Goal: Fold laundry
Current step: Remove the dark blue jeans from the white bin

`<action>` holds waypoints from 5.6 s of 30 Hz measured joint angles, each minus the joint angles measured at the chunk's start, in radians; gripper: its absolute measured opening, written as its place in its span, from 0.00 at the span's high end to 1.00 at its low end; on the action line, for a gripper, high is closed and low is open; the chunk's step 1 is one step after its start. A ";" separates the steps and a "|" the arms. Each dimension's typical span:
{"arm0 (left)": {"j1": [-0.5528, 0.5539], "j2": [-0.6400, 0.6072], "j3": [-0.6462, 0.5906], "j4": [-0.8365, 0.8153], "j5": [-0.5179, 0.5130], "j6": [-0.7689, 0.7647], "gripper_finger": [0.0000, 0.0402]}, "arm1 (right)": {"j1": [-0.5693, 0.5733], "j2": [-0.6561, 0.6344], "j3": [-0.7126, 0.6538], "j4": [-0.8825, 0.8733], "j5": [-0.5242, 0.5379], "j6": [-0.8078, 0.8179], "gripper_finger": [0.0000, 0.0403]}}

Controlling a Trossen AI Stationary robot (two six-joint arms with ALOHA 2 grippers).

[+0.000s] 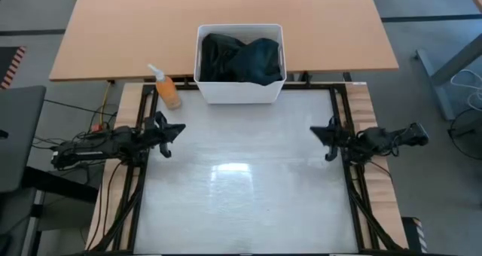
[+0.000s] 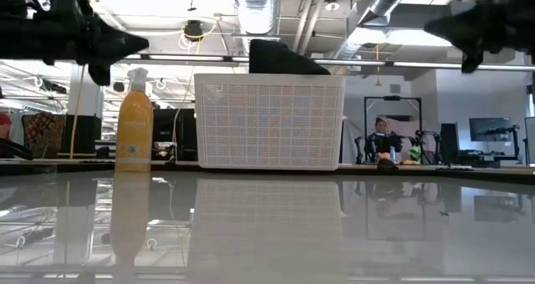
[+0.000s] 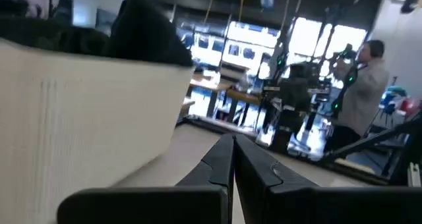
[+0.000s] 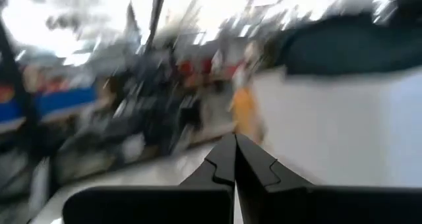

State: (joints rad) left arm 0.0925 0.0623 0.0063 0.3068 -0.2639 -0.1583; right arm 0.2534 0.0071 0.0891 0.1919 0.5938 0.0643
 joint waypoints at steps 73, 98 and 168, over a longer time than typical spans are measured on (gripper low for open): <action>0.000 0.789 0.439 -0.263 -0.083 0.274 0.62 | -0.527 1.603 2.237 -0.405 -0.703 -0.273 0.94; -0.002 0.902 0.439 0.394 -0.019 0.691 0.60 | -0.249 1.416 2.246 -0.716 -0.752 -0.309 0.93; 0.104 1.086 1.602 -0.474 0.470 0.580 1.00 | -0.308 1.389 2.247 -0.297 -0.880 -0.473 0.93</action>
State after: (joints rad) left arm 0.1967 1.1484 1.6081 -0.1672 0.2066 0.4216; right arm -0.0551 1.3957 2.3360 -0.1047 -0.2859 -0.4088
